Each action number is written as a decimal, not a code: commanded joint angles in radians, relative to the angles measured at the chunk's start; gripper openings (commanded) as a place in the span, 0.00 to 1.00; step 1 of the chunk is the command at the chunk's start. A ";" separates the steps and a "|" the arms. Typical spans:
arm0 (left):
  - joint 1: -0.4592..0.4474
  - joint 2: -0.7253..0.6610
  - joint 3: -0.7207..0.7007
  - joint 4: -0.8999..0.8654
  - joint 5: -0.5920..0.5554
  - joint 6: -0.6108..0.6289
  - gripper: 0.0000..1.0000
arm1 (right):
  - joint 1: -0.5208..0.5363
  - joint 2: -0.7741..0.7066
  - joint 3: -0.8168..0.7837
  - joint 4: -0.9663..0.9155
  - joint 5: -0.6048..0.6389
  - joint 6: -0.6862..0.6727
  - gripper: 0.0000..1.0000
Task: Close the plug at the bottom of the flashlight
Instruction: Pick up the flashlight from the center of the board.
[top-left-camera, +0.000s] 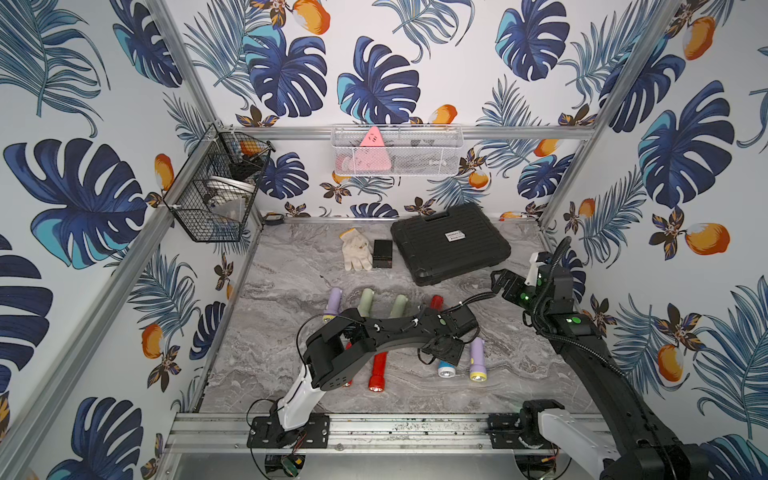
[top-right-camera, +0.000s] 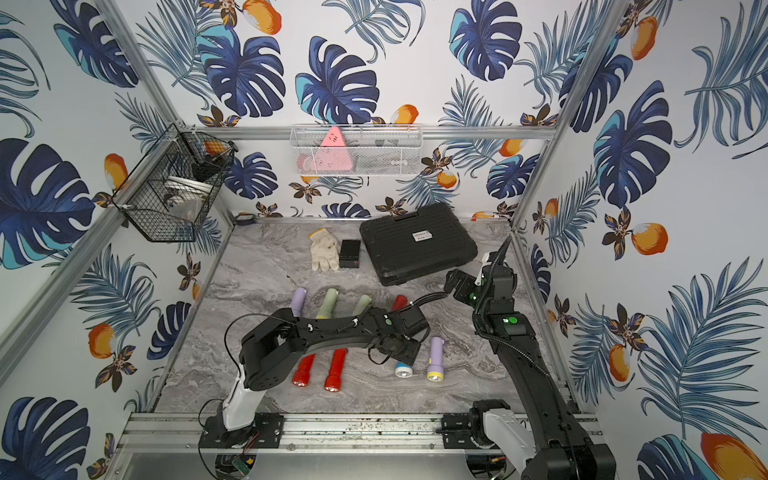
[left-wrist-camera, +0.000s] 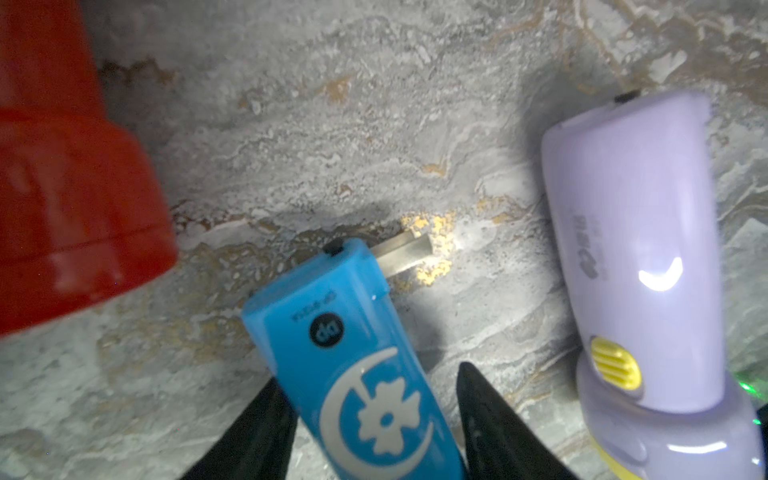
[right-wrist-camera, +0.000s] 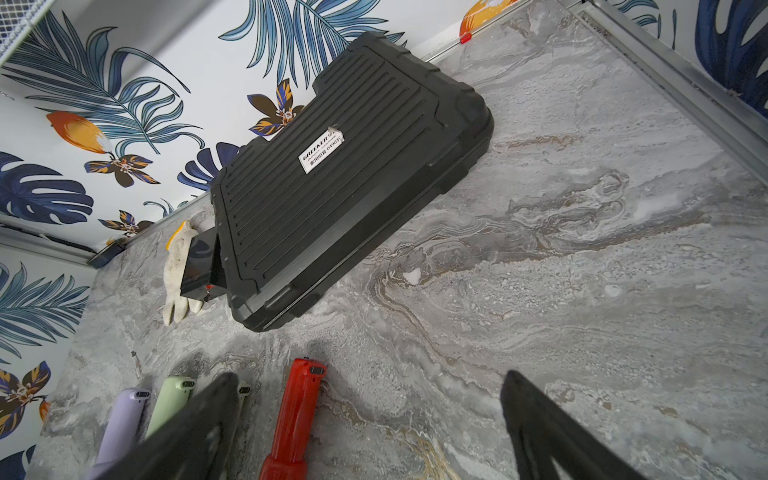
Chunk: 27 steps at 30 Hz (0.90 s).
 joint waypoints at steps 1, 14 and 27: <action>-0.003 0.024 -0.004 -0.044 0.027 0.014 0.55 | 0.001 -0.002 -0.001 0.016 0.003 -0.005 1.00; -0.007 -0.009 -0.045 0.006 0.019 0.019 0.25 | -0.001 0.007 0.014 0.017 0.001 -0.007 1.00; -0.001 -0.341 -0.233 0.303 0.009 0.083 0.05 | -0.009 0.116 0.151 0.046 -0.103 -0.011 1.00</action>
